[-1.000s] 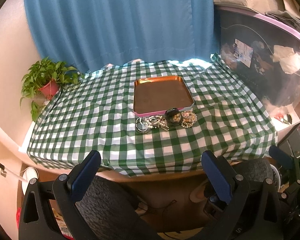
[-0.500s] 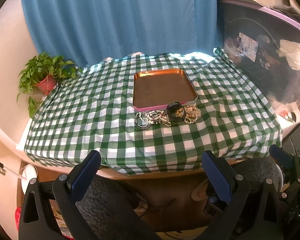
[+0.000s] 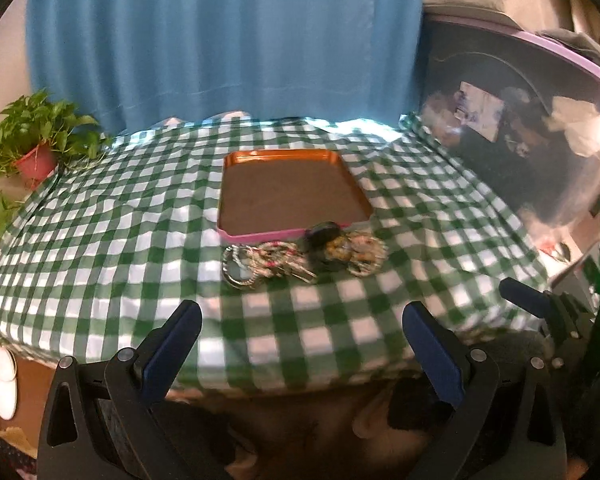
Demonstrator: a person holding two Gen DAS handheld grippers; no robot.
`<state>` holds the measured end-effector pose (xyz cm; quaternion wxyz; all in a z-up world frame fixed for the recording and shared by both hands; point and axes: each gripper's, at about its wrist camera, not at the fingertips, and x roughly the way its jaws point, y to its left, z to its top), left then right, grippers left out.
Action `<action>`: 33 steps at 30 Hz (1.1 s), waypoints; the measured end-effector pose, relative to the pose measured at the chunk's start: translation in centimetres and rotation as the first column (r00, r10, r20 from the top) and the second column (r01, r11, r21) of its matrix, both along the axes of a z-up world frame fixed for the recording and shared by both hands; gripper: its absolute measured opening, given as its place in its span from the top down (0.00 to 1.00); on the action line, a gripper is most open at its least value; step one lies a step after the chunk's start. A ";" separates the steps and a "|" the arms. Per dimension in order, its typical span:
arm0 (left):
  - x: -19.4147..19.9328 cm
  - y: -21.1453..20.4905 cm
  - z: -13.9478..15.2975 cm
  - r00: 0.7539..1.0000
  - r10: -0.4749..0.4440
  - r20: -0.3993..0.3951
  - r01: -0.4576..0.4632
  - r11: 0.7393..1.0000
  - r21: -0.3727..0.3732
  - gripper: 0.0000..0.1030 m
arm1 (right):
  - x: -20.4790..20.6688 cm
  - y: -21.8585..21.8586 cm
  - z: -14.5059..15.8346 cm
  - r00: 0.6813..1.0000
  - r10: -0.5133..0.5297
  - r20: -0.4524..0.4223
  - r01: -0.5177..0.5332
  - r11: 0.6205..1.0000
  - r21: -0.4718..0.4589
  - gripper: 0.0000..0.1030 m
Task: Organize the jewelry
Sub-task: 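Grasp the thin gold bead bracelet with the left tool while the right tool grasps the black watch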
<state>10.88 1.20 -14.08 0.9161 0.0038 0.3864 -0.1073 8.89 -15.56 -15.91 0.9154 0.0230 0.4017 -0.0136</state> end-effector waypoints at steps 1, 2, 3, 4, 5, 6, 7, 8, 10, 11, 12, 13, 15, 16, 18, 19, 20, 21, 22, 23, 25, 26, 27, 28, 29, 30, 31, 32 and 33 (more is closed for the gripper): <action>1.1 0.7 -0.6 0.999 0.035 0.012 -0.035 0.999 0.013 0.03 | 0.8 -0.6 -0.6 1.000 0.022 0.005 -0.022 0.999 0.042 0.00; 1.9 0.8 -1.0 0.999 0.040 0.016 -0.040 0.999 0.010 0.03 | 1.7 -1.3 -1.3 0.999 0.034 0.008 -0.034 0.996 0.084 0.00; 3.3 1.2 -1.7 0.999 0.031 0.008 -0.031 0.999 0.008 0.03 | 2.5 -2.1 -2.0 0.999 0.050 0.011 -0.051 0.991 0.124 0.00; 4.8 1.6 -2.5 1.000 0.025 -0.014 -0.025 1.000 0.016 0.03 | 3.4 -2.8 -2.7 0.999 0.051 0.005 -0.051 0.988 0.146 0.00; 6.0 2.0 -3.3 0.999 0.029 -0.040 -0.028 0.999 0.029 0.03 | 4.1 -3.2 -3.2 0.999 0.050 -0.002 -0.050 0.988 0.146 0.00; 7.4 2.4 -4.2 0.997 0.037 -0.071 -0.034 0.998 0.046 0.03 | 4.8 -3.5 -3.7 0.999 0.050 -0.003 -0.049 0.990 0.134 0.00; 8.7 2.8 -5.2 0.995 0.043 -0.091 -0.037 0.997 0.064 0.05 | 6.0 -4.0 -4.1 0.998 0.055 0.002 -0.055 0.992 0.109 0.02; 10.0 3.3 -6.1 0.993 0.053 -0.109 -0.045 0.996 0.080 0.15 | 6.6 -4.1 -4.3 0.998 0.065 0.009 -0.066 0.993 0.100 0.05; 12.4 4.3 -8.2 0.983 0.070 -0.169 -0.057 0.995 0.085 0.40 | 8.4 -4.5 -4.7 0.995 0.100 0.027 -0.102 0.988 0.112 0.34; 13.5 4.9 -9.3 0.976 0.070 -0.208 -0.058 0.996 0.060 0.50 | 9.3 -4.6 -5.1 0.993 0.120 0.018 -0.121 0.983 0.135 0.41; 14.5 5.5 -10.2 0.968 0.066 -0.242 -0.062 0.998 0.022 0.53 | 10.1 -4.7 -5.6 0.991 0.137 -0.006 -0.134 0.979 0.152 0.52; 15.3 6.0 -11.0 0.964 0.059 -0.259 -0.064 0.998 -0.011 0.61 | 10.9 -4.7 -6.1 0.988 0.153 -0.028 -0.146 0.976 0.159 0.63; 16.4 6.3 -11.8 0.963 0.053 -0.263 -0.062 0.998 -0.025 0.67 | 12.4 -4.2 -7.1 0.982 0.184 -0.050 -0.174 0.972 0.155 0.75; 16.7 6.1 -12.1 0.965 0.036 -0.258 -0.045 0.999 -0.029 0.69 | 13.0 -3.9 -7.6 0.977 0.205 -0.057 -0.194 0.968 0.159 0.78; 17.2 5.6 -12.4 0.967 -0.010 -0.253 -0.002 0.999 -0.046 0.69 | 13.8 -3.2 -8.3 0.969 0.240 -0.063 -0.225 0.958 0.177 0.79; 17.4 5.3 -12.7 0.967 -0.022 -0.255 0.010 0.999 -0.047 0.71 | 14.0 -3.1 -8.5 0.967 0.246 -0.066 -0.231 0.955 0.186 0.80; 17.5 4.9 -12.9 0.966 -0.034 -0.256 0.024 0.999 -0.044 0.73 | 14.6 -2.9 -8.9 0.961 0.266 -0.078 -0.244 0.944 0.220 0.80; 17.7 4.6 -13.3 0.964 -0.046 -0.262 0.038 0.999 -0.036 0.75 | 14.9 -2.7 -9.0 0.958 0.275 -0.081 -0.249 0.938 0.240 0.80; 17.8 4.4 -13.4 0.962 -0.053 -0.269 0.046 0.998 -0.032 0.79 | 15.5 -2.6 -9.1 0.956 0.280 -0.085 -0.251 0.933 0.260 0.80; 18.0 4.1 -13.7 0.962 -0.054 -0.269 0.051 0.999 -0.019 0.81 | 15.9 -2.4 -9.1 0.956 0.277 -0.092 -0.245 0.932 0.266 0.78; 18.3 4.2 -13.9 0.963 -0.045 -0.265 0.042 0.999 -0.018 0.85 | 16.6 -2.2 -9.1 0.953 0.286 -0.098 -0.246 0.922 0.299 0.77; 18.4 4.6 -13.9 0.963 -0.042 -0.265 0.035 0.999 -0.030 0.92 | 16.9 -2.0 -9.2 0.950 0.294 -0.102 -0.253 0.921 0.297 0.77; 18.5 4.8 -13.9 0.963 -0.042 -0.267 0.031 0.998 -0.047 0.93 | 17.2 -1.5 -9.2 0.948 0.299 -0.109 -0.262 0.928 0.266 0.77; 18.6 5.0 -13.9 0.962 -0.047 -0.271 0.030 0.997 -0.064 0.95 | 17.5 -1.4 -9.3 0.947 0.301 -0.111 -0.267 0.931 0.249 0.77; 18.5 5.1 -13.8 0.961 -0.047 -0.274 0.029 0.997 -0.068 0.96 | 17.7 -0.9 -9.4 0.944 0.310 -0.113 -0.279 0.932 0.231 0.77; 18.4 5.3 -13.7 0.962 -0.046 -0.270 0.028 0.997 -0.068 0.96 | 17.7 -0.7 -9.4 0.942 0.316 -0.115 -0.286 0.933 0.217 0.79; 18.4 5.4 -13.5 0.964 -0.044 -0.262 0.027 0.997 -0.066 0.96 | 17.7 -0.3 -9.3 0.941 0.320 -0.112 -0.295 0.935 0.198 0.80; 18.3 5.4 -13.3 0.966 -0.043 -0.256 0.029 0.998 -0.061 0.96 | 17.7 -0.1 -9.3 0.941 0.317 -0.116 -0.295 0.940 0.172 0.80; 18.4 5.4 -13.4 0.966 -0.045 -0.256 0.032 0.998 -0.054 0.96 | 17.8 0.2 -9.5 0.941 0.315 -0.126 -0.295 0.943 0.156 0.80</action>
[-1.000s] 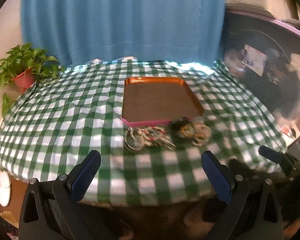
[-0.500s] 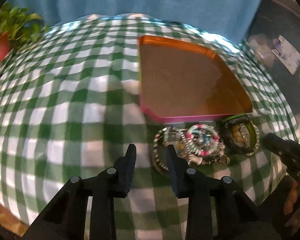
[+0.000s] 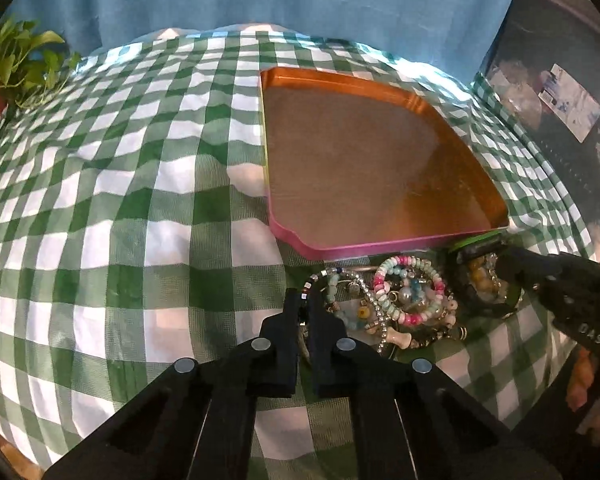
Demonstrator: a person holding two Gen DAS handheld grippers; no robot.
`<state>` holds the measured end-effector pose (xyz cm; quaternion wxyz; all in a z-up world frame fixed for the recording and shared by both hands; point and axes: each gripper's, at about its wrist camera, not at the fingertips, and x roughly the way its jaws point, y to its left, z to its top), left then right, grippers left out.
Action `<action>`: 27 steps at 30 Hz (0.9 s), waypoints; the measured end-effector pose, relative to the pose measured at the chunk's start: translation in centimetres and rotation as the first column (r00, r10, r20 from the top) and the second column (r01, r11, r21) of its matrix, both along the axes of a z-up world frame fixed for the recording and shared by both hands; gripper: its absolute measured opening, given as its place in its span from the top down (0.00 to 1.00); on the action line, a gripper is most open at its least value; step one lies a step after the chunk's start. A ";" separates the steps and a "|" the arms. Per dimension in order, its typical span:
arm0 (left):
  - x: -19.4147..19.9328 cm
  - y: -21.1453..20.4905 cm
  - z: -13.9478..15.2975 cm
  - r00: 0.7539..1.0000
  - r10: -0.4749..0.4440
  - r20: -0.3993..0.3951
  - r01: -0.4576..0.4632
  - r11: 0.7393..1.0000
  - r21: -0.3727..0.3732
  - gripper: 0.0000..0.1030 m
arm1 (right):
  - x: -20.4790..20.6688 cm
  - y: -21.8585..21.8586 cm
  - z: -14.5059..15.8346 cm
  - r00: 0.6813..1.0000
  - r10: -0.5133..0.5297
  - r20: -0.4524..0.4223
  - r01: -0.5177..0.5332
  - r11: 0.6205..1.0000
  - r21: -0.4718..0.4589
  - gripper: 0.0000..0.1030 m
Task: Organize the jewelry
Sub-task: 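Grasp the thin gold bead bracelet with the left tool while the right tool grasps the black watch, then carry the bracelet with the left tool onto the orange tray while the right tool carries the watch there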
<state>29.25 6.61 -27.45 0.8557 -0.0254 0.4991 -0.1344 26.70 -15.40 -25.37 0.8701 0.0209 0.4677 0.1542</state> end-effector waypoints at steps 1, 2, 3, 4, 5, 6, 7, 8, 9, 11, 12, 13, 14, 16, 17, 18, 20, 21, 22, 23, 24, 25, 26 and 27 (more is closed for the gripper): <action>0.0 0.0 -0.1 1.000 -0.001 0.004 0.001 1.000 0.000 0.96 | 0.1 0.0 -0.3 1.000 0.008 -0.012 -0.008 1.000 0.002 0.80; 0.1 0.1 -0.2 1.000 0.001 0.002 -0.001 1.000 -0.007 0.96 | 0.3 0.0 -0.5 1.000 0.010 -0.022 -0.010 1.000 0.002 0.80; 0.1 0.2 -0.3 1.000 0.002 -0.006 -0.002 1.000 -0.013 0.96 | 0.5 0.1 -0.8 1.000 0.009 -0.030 -0.009 1.000 0.001 0.80; 0.1 0.2 -0.2 1.000 0.007 -0.007 -0.007 1.000 -0.013 0.96 | 0.7 0.2 -1.0 0.999 0.010 -0.034 -0.010 1.000 0.001 0.80; 0.0 0.3 0.0 1.000 0.011 -0.002 -0.011 1.000 -0.017 0.96 | 0.9 0.2 -1.2 0.999 0.009 -0.031 -0.009 1.000 -0.002 0.81; -0.1 0.3 0.4 1.000 0.012 0.006 -0.012 1.000 -0.028 0.96 | 0.9 0.2 -1.2 1.000 0.003 -0.022 -0.003 1.000 -0.007 0.86; -0.2 0.4 0.9 1.000 0.016 0.013 -0.015 0.999 -0.038 0.96 | 0.9 0.2 -1.2 1.000 0.004 -0.012 -0.004 1.000 -0.012 0.87; -0.3 0.5 1.2 1.000 0.022 0.019 -0.021 0.999 -0.044 0.96 | 0.8 0.2 -1.2 1.000 0.001 -0.006 -0.002 1.000 -0.007 0.87; -0.4 0.6 1.7 0.999 0.025 0.025 -0.023 0.998 -0.052 0.96 | 0.7 0.0 -1.1 1.000 -0.007 -0.005 0.007 1.000 0.006 0.87; -0.8 0.6 2.7 0.999 0.022 0.039 -0.019 0.998 -0.058 0.96 | 0.3 -0.5 -0.6 0.999 -0.032 0.019 0.032 0.999 0.022 0.88; -1.0 0.6 3.2 0.999 0.023 0.048 -0.020 0.998 -0.057 0.96 | 0.0 -0.7 -0.1 0.999 -0.039 0.035 0.038 0.999 0.029 0.88; -1.3 0.5 3.8 0.998 0.019 0.056 -0.016 0.998 -0.060 0.96 | -0.2 -1.0 0.4 0.998 -0.046 0.041 0.044 0.998 0.040 0.88; -1.6 0.4 4.5 0.998 0.014 0.066 -0.010 0.998 -0.061 0.96 | -0.4 -1.3 1.0 0.998 -0.050 0.044 0.048 0.997 0.053 0.88; -2.3 0.4 5.9 0.996 0.014 0.086 -0.009 0.998 -0.064 0.96 | -0.8 -1.5 1.8 0.997 -0.058 0.047 0.055 0.997 0.061 0.88; -2.7 0.4 6.7 0.996 0.011 0.093 -0.004 0.997 -0.072 0.96 | -1.2 -1.7 2.5 0.997 -0.063 0.046 0.060 0.996 0.063 0.88; -3.2 0.5 7.6 0.994 0.012 0.105 -0.004 0.997 -0.078 0.96 | -1.6 -1.8 3.0 0.997 -0.065 0.046 0.061 0.996 0.068 0.88; -4.3 0.5 9.3 0.992 0.011 0.128 0.000 0.996 -0.087 0.96 | -2.7 -1.8 4.2 0.997 -0.065 0.050 0.061 0.996 0.070 0.88; -5.0 0.4 10.3 0.990 0.006 0.138 0.007 0.996 -0.090 0.96 | -3.1 -1.7 4.7 0.996 -0.066 0.053 0.062 0.996 0.069 0.88; -5.6 0.3 11.1 0.988 0.003 0.152 0.010 0.996 -0.088 0.96 | -3.7 -1.7 5.3 0.996 -0.067 0.055 0.063 0.995 0.073 0.88; -6.5 0.0 12.1 0.985 0.000 0.173 0.015 0.996 -0.083 0.96 | -4.4 -1.7 5.9 0.996 -0.068 0.059 0.064 0.995 0.079 0.88; -7.2 -0.1 12.9 0.982 -0.001 0.188 0.017 0.997 -0.081 0.96 | -5.2 -1.8 6.6 0.995 -0.070 0.067 0.065 0.994 0.084 0.88; -7.9 -0.4 13.8 0.979 -0.003 0.206 0.019 0.997 -0.080 0.96 | -6.3 -1.9 7.6 0.994 -0.076 0.080 0.069 0.994 0.085 0.88; -8.5 -0.5 14.4 0.976 -0.003 0.219 0.021 0.996 -0.082 0.96 | -7.1 -2.0 8.2 0.993 -0.079 0.090 0.072 0.994 0.086 0.88; -9.2 -0.7 15.3 0.972 -0.002 0.235 0.023 0.996 -0.084 0.96 | -8.1 -2.1 9.1 0.991 -0.084 0.106 0.075 0.993 0.087 0.88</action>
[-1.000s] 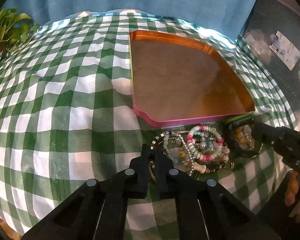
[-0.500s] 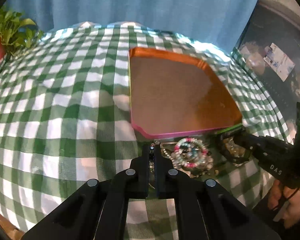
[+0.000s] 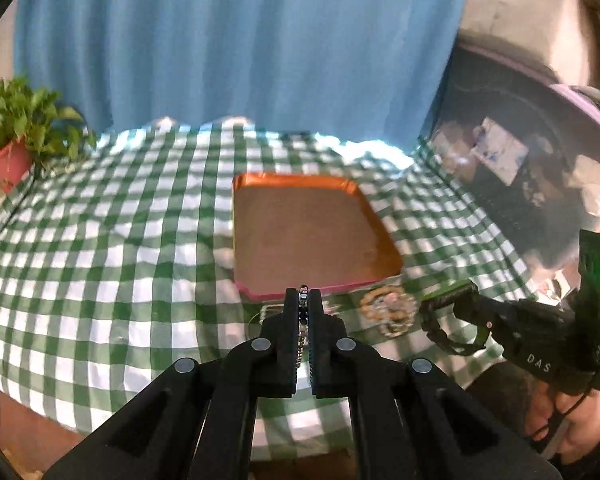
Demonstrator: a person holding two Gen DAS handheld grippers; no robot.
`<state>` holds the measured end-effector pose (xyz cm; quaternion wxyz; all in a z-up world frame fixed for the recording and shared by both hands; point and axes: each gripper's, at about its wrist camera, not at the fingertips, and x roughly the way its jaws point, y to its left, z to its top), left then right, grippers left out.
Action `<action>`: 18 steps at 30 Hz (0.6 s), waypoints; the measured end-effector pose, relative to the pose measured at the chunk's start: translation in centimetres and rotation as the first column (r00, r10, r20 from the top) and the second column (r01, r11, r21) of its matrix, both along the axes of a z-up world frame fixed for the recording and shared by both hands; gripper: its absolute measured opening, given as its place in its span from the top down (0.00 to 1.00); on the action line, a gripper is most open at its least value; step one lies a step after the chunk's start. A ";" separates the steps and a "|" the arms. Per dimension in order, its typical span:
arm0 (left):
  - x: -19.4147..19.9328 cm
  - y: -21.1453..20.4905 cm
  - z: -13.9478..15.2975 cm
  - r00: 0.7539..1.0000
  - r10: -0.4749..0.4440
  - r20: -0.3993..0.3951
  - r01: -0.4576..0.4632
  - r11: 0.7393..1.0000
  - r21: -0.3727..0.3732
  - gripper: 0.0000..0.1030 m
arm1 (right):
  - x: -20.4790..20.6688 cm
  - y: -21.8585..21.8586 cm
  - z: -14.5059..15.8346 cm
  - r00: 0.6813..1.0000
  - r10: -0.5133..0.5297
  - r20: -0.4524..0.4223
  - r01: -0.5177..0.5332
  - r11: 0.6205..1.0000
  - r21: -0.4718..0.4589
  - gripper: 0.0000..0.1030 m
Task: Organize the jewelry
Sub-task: 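Carry the bracelet with the left tool onto the orange tray while the right tool carries the watch there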
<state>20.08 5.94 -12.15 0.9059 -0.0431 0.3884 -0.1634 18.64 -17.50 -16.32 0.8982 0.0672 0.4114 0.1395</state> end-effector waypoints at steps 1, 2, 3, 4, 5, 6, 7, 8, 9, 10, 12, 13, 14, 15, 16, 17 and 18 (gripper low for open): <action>-0.5 -0.1 0.7 1.000 0.000 0.014 0.000 1.000 -0.001 0.96 | -0.6 0.0 0.5 1.000 -0.003 0.009 0.003 1.000 0.000 0.88; -0.9 -0.4 1.4 1.000 0.000 0.027 0.000 1.000 0.000 0.96 | -1.5 -0.2 1.3 1.000 -0.008 0.026 0.009 1.000 -0.004 0.88; -1.3 -0.6 2.1 0.999 -0.002 0.038 0.002 1.000 -0.003 0.96 | -2.3 -0.3 2.1 0.999 -0.013 0.042 0.013 1.000 -0.009 0.88; -1.7 -0.7 2.7 0.999 -0.007 0.048 0.007 1.000 -0.010 0.96 | -2.9 -0.4 2.8 0.998 -0.016 0.054 0.016 1.000 -0.010 0.88; -2.0 -0.8 3.2 0.998 -0.013 0.055 0.014 1.000 -0.023 0.96 | -3.4 -0.5 3.3 0.998 -0.019 0.064 0.019 1.000 -0.009 0.88; -2.3 -0.9 3.6 0.998 -0.017 0.059 0.020 0.999 -0.039 0.96 | -3.9 -0.6 3.8 0.997 -0.022 0.074 0.022 1.000 -0.011 0.88; -2.4 -1.0 3.8 0.998 -0.013 0.060 0.016 0.999 -0.046 0.96 | -4.3 -0.6 4.3 0.996 -0.025 0.082 0.026 1.000 -0.014 0.88; -2.4 -1.0 3.8 0.998 -0.009 0.058 0.012 0.999 -0.050 0.96 | -4.6 -0.7 4.6 0.996 -0.028 0.089 0.030 0.999 -0.017 0.88; -2.4 -1.2 3.8 0.999 -0.010 0.050 0.013 0.998 -0.060 0.96 | -4.7 -0.8 4.8 0.995 -0.031 0.092 0.032 0.999 -0.017 0.88; -2.5 -1.3 3.7 0.999 -0.014 0.045 0.017 0.998 -0.068 0.96 | -4.8 -0.8 5.0 0.995 -0.034 0.094 0.036 0.999 -0.019 0.88; -2.3 -1.7 3.6 0.999 -0.018 0.041 0.021 0.998 -0.065 0.96 | -4.6 -1.0 5.2 0.995 -0.036 0.095 0.039 0.999 -0.031 0.88; -2.2 -1.8 3.5 0.999 -0.019 0.042 0.022 0.998 -0.064 0.96 | -4.5 -1.0 5.2 0.995 -0.038 0.094 0.041 0.999 -0.035 0.88; -1.8 -2.0 3.5 0.999 -0.022 0.040 0.024 0.998 -0.066 0.96 | -4.4 -1.0 5.0 0.995 -0.039 0.093 0.042 0.998 -0.036 0.88; -1.5 -2.0 3.3 0.999 -0.021 0.038 0.024 0.998 -0.066 0.96 | -4.0 -1.1 4.9 0.995 -0.042 0.091 0.045 0.998 -0.033 0.88; -1.1 -2.1 3.3 0.999 -0.020 0.037 0.022 0.998 -0.065 0.96 | -3.9 -1.1 4.9 0.995 -0.045 0.090 0.048 0.998 -0.031 0.88; -0.6 -2.3 3.1 0.999 -0.019 0.034 0.021 0.998 -0.063 0.96 | -3.5 -1.2 4.7 0.995 -0.050 0.087 0.052 0.998 -0.029 0.88; -0.1 -2.4 2.9 0.999 -0.022 0.031 0.024 0.998 -0.059 0.96 | -2.9 -1.3 4.5 0.995 -0.053 0.082 0.055 0.998 -0.022 0.88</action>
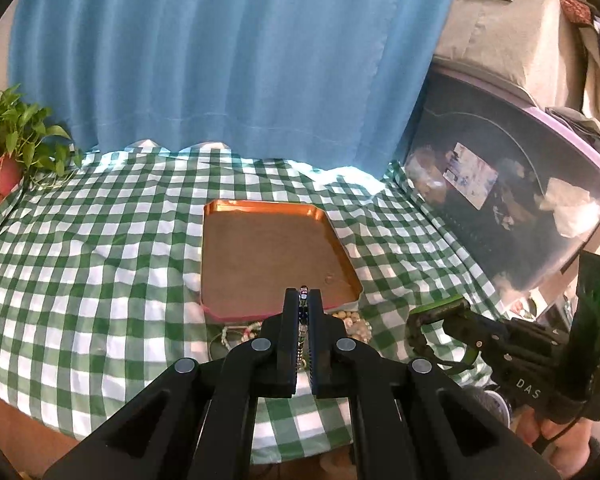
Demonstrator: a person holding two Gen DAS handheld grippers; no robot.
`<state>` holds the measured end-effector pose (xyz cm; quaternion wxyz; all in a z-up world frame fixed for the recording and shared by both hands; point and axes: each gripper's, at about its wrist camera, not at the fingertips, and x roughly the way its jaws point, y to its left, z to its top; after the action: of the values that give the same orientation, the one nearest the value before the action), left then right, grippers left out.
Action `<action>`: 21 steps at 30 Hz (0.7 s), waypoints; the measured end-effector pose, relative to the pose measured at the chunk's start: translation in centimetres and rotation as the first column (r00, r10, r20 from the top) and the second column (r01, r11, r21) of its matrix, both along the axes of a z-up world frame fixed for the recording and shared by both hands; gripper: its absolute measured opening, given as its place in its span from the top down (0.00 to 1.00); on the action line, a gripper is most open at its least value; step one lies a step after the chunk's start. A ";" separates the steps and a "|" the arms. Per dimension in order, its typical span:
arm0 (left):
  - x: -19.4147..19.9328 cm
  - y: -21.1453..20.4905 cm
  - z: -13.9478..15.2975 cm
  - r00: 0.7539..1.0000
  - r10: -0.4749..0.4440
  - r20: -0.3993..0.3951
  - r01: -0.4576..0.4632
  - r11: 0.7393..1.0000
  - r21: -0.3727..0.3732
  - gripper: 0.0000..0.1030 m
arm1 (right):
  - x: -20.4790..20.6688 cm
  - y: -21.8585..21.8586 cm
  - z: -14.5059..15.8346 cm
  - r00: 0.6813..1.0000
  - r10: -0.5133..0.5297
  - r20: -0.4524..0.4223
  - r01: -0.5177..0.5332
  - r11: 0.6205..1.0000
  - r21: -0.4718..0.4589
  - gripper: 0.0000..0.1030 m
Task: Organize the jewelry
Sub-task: 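Carry the bracelet with the left tool onto the orange tray while the right tool carries the watch there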
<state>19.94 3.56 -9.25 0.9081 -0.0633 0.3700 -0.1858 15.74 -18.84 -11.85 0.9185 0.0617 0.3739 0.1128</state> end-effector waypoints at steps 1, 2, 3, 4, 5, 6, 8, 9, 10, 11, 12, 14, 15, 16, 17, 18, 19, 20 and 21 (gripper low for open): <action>0.6 -0.3 -0.1 1.000 -0.005 0.000 0.005 1.000 0.006 0.96 | 0.5 -0.1 -0.2 1.000 -0.002 -0.004 0.002 1.000 0.007 0.88; 1.2 -0.6 -0.2 1.000 -0.010 0.002 0.010 1.000 0.014 0.96 | 0.9 0.0 -0.5 1.000 -0.003 -0.008 0.003 1.000 0.010 0.88; 1.6 -0.8 -0.3 1.000 -0.016 0.004 0.016 1.000 0.020 0.96 | 1.3 0.0 -0.8 1.000 -0.002 -0.012 0.003 1.000 0.011 0.88; 2.3 -1.1 -0.5 1.000 -0.024 0.008 0.024 0.999 0.028 0.96 | 1.9 0.0 -1.1 1.000 0.000 -0.018 0.000 1.000 0.013 0.88; 2.9 -1.3 -0.6 1.000 -0.028 0.009 0.028 0.999 0.033 0.96 | 2.5 0.0 -1.4 1.000 0.002 -0.023 -0.001 1.000 0.014 0.88; 3.6 -1.6 -0.8 0.999 -0.032 0.012 0.032 0.999 0.037 0.96 | 3.4 -0.1 -1.8 1.000 0.004 -0.030 -0.004 1.000 0.017 0.88; 5.1 -2.1 -1.2 0.999 -0.036 0.010 0.035 0.999 0.038 0.96 | 4.9 -0.1 -2.5 0.999 0.008 -0.041 -0.007 1.000 0.017 0.88; 5.9 -2.4 -1.5 0.999 -0.037 0.008 0.036 0.999 0.037 0.96 | 5.6 -0.1 -2.8 0.999 0.008 -0.046 -0.007 1.000 0.020 0.88; 6.7 -2.5 -1.7 0.999 -0.038 0.006 0.038 0.999 0.036 0.96 | 6.3 -0.2 -3.1 0.999 0.008 -0.052 -0.007 1.000 0.023 0.88; 7.5 -2.7 -2.0 0.999 -0.040 0.005 0.039 0.999 0.037 0.96 | 7.1 -0.2 -3.4 0.998 0.008 -0.058 -0.006 1.000 0.028 0.88; 8.3 -3.0 -2.2 0.999 -0.039 0.004 0.039 0.999 0.037 0.96 | 7.5 -0.2 -3.6 0.998 0.008 -0.061 -0.007 1.000 0.030 0.88; 9.7 -3.1 -2.5 0.999 -0.040 0.005 0.040 0.999 0.031 0.96 | 9.3 -0.4 -4.2 0.998 0.009 -0.063 -0.007 1.000 0.027 0.88; 10.6 -3.2 -2.6 0.999 -0.040 0.009 0.040 0.999 0.021 0.96 | 9.8 -0.5 -4.3 0.998 0.009 -0.064 -0.007 1.000 0.026 0.88; 11.2 -3.2 -2.7 0.999 -0.039 0.012 0.039 0.999 0.014 0.96 | 10.5 -0.5 -4.6 0.998 0.009 -0.067 -0.007 1.000 0.025 0.88; 11.9 -3.2 -2.8 0.999 -0.037 0.017 0.037 0.999 0.007 0.96 | 11.6 -0.6 -5.0 0.998 0.008 -0.069 -0.007 1.000 0.026 0.88; 12.7 -3.1 -2.9 0.999 -0.033 0.021 0.033 0.999 -0.002 0.96 | 12.3 -0.7 -5.2 0.997 0.007 -0.070 -0.005 1.000 0.026 0.88; 13.4 -3.0 -3.1 0.999 -0.029 0.023 0.029 0.999 -0.013 0.96 | 13.2 -0.8 -5.4 0.997 0.002 -0.072 0.000 1.000 0.028 0.88; 14.2 -2.9 -3.4 0.999 -0.027 0.025 0.028 0.999 -0.029 0.96 | 14.3 -0.9 -5.7 0.997 -0.006 -0.073 0.009 0.999 0.034 0.88; 15.0 -2.7 -3.6 0.999 -0.029 0.034 0.031 0.998 -0.056 0.96 | 15.2 -1.0 -5.9 0.997 -0.011 -0.072 0.014 0.999 0.042 0.88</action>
<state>34.91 0.85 -12.82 0.9090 -0.0802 0.3506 -0.2109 30.95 -19.82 -17.71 0.9037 0.0875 0.4038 0.1127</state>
